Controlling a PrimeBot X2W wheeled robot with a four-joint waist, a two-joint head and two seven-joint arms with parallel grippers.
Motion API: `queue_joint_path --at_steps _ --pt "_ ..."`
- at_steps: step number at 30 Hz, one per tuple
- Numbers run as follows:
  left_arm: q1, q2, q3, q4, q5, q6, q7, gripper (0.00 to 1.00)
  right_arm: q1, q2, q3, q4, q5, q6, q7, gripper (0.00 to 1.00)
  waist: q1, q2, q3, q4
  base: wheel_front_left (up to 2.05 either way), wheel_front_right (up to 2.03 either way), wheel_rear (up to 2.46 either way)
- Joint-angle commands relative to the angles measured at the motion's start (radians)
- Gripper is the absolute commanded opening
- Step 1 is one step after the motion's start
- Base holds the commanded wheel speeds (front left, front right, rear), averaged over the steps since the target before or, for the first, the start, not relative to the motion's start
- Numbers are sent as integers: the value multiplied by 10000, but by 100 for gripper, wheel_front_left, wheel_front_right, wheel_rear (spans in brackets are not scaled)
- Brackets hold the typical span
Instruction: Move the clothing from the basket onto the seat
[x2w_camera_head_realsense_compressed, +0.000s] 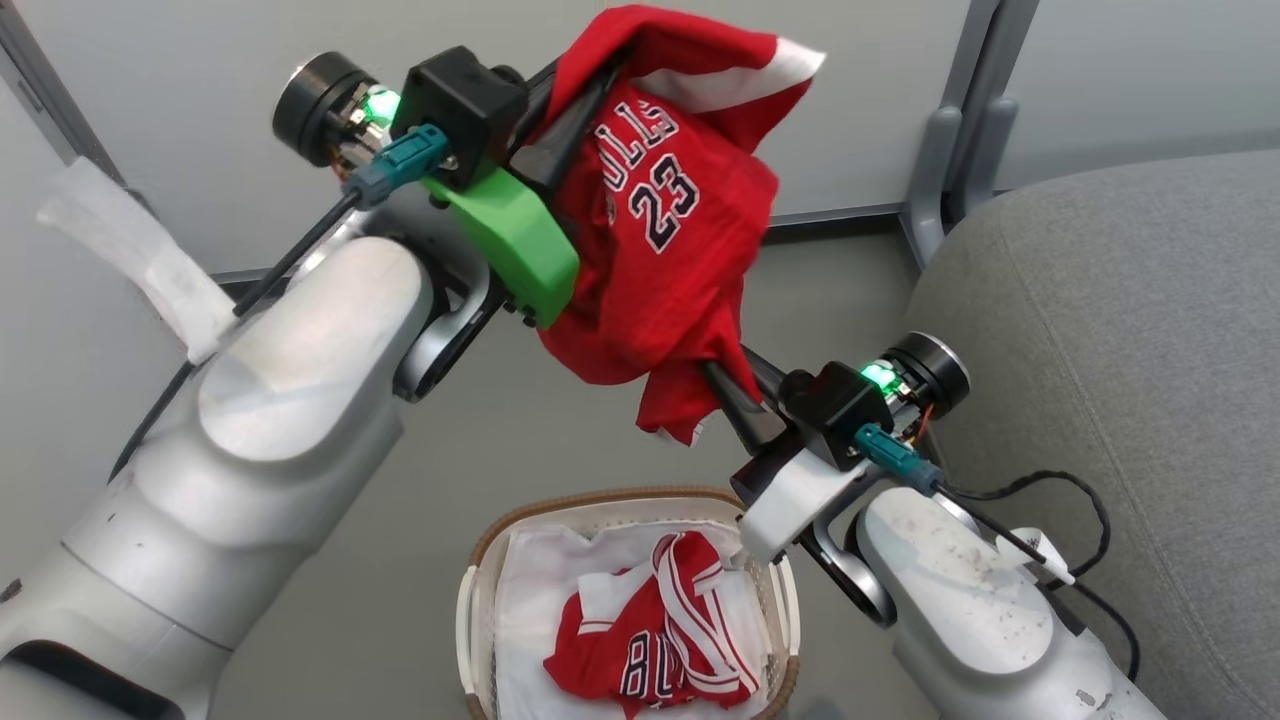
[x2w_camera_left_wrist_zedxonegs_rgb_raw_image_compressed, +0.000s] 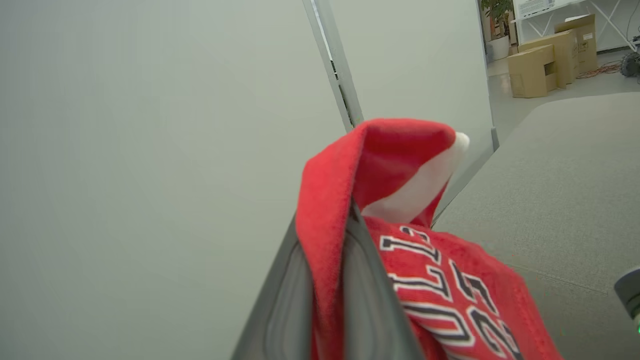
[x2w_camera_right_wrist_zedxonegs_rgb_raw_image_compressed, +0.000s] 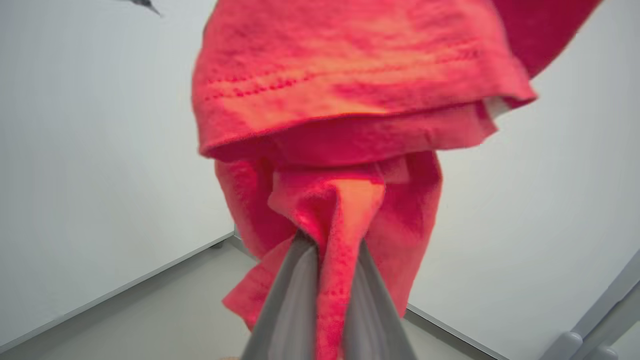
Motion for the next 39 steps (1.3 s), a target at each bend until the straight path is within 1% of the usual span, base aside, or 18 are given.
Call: queue_joint_path --at_steps 1,2,3,4,5,11,20,28,39 --pt "233 121 123 77 -116 100 -108 11 228 -43 -131 -122 -104 -7 -49 0 1 0 64 -67 0 0 0" --pt "339 157 173 147 -201 121 -142 33 243 -42 -225 -224 -131 -7 -49 0 1 0 81 -85 0 0 0" --pt "509 193 258 223 -344 160 -235 49 300 -37 -373 -359 -126 -7 -51 0 1 0 106 -108 0 0 0" --pt "625 232 310 265 -408 177 -285 92 349 -40 -496 -463 -131 -7 -49 0 1 0 130 -124 0 0 0" --pt "780 281 370 316 -494 210 -371 100 392 -40 -641 -579 -172 -7 -49 0 1 0 164 -145 0 0 0" --pt "1801 324 498 536 -847 349 -918 100 612 -39 -1506 -1222 -364 -7 -51 0 1 0 296 -193 0 0 0" --pt "3372 170 690 483 -1159 256 -1432 100 857 -39 -2275 -1765 -651 -7 -51 0 1 0 426 -253 0 0 0" --pt "4602 -176 716 90 -805 217 -1512 100 1272 -37 -2889 -1925 -976 -7 -51 0 1 0 502 -385 0 0 0" --pt "5877 -600 826 -474 14 45 -1498 100 1457 -39 -3360 -2071 -1089 -7 -51 0 1 0 571 -601 0 0 0"
